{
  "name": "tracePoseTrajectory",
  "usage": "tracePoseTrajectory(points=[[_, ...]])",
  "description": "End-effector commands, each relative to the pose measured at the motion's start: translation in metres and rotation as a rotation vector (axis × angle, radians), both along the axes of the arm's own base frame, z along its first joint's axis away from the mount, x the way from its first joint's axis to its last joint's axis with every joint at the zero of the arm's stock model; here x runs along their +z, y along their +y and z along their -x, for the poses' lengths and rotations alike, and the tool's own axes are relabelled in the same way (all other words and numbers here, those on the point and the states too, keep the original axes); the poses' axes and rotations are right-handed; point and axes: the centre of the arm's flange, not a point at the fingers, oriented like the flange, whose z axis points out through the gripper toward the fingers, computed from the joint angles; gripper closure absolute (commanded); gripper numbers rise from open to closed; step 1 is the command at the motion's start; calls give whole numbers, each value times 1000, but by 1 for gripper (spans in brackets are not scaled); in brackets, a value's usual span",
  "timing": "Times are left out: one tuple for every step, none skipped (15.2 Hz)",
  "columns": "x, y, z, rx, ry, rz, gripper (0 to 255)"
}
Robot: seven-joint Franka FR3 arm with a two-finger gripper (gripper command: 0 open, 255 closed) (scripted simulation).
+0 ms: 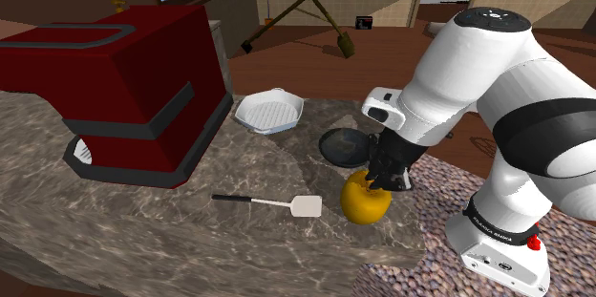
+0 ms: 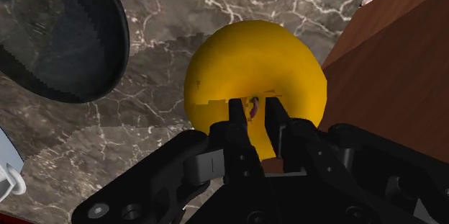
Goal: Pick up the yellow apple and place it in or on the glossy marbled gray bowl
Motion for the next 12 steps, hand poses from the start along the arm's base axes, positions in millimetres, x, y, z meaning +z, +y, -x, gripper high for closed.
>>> tracePoseTrajectory(points=[[0,0,0,0,0,0,255],[0,0,0,0,0,0,255],[0,0,0,0,0,0,255],[0,0,0,0,0,0,255],[0,0,0,0,0,0,255],[0,0,0,0,0,0,255],[0,0,0,0,0,0,255],[5,0,0,0,0,0,255],[11,0,0,0,0,0,255],[16,0,0,0,0,0,255],[21,0,0,0,0,0,255],[26,0,0,0,0,0,255]])
